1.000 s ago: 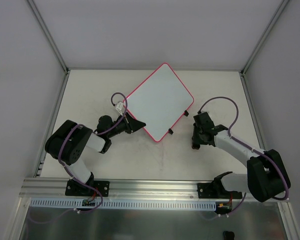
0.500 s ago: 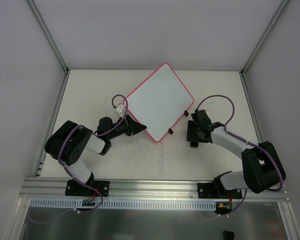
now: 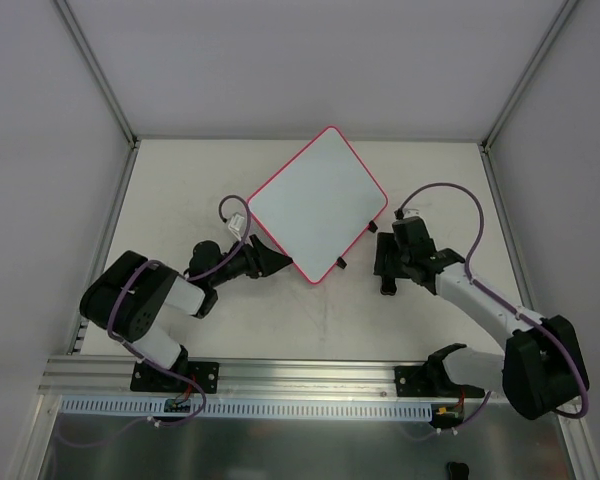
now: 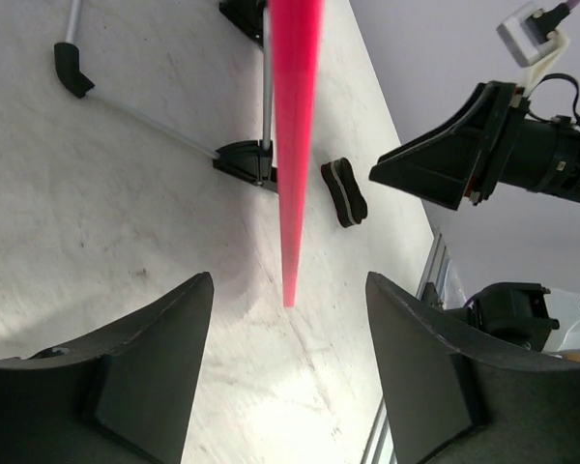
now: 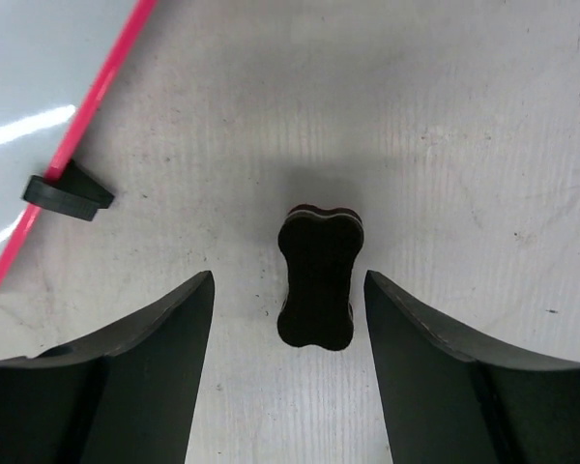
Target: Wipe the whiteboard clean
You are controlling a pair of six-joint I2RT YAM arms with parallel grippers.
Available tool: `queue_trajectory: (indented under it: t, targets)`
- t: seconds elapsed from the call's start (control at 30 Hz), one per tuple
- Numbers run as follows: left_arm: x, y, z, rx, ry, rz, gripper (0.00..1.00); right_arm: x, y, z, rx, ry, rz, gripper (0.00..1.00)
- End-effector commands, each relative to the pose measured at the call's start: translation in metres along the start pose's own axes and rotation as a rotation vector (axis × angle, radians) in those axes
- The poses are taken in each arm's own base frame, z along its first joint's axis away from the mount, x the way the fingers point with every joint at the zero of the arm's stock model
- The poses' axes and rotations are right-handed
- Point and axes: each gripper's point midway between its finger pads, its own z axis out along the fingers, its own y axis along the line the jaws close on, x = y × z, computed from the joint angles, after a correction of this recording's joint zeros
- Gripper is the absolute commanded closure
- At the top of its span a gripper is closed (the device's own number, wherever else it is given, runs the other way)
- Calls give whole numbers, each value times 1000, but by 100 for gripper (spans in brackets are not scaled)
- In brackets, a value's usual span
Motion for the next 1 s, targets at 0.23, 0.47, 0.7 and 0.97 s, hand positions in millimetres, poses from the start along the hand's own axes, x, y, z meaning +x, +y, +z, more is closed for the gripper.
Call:
queue_trajectory:
  t: [0.23,0.47,0.7,0.97]
  targets:
    - [-30,-90,-52,303,-241,294,1,-28,3,-47,-105,-211,-95,16]
    - [-32,-85,-77,147,-268,306,1,-30,2,-65,-143,-292,-121,8]
    - [-60,-71,-126,-259,-274,331,1,-28,-6,-81,-153,-393,-75,7]
    - [-45,-44,-151,-394,-251,378,1,-19,-16,-86,-161,-475,-5,6]
